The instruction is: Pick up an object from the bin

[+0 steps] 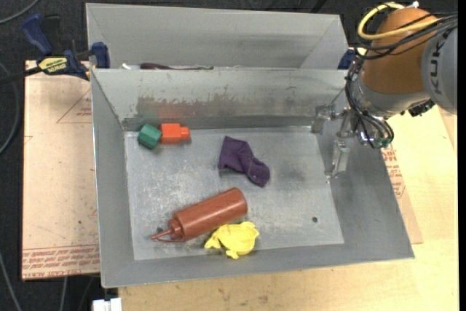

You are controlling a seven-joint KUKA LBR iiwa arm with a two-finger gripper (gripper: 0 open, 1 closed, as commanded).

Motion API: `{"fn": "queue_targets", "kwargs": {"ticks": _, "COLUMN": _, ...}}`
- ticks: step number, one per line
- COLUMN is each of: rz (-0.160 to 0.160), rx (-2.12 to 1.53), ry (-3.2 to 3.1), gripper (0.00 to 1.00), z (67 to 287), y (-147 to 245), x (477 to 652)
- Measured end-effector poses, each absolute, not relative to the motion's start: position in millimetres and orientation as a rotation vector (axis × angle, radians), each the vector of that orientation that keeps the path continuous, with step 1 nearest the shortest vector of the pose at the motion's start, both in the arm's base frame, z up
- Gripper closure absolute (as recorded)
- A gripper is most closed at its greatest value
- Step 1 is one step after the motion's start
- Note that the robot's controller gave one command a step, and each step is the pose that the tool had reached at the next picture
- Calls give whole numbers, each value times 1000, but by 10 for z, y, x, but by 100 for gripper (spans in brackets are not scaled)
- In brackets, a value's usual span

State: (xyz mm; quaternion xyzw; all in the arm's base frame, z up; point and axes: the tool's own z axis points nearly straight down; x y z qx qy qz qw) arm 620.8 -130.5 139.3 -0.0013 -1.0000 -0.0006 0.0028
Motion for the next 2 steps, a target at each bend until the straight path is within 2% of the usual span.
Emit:
{"fn": "queue_targets", "kwargs": {"ticks": 1, "rz": 0, "rx": -1, "ry": -3144, "gripper": 0, "z": 1442, "y": -1301, "x": 6226}}
{"fn": "queue_targets", "kwargs": {"ticks": 2, "rz": -1, "rx": -77, "ry": -3138, "gripper": 0, "z": 1505, "y": -758, "x": 6074}}
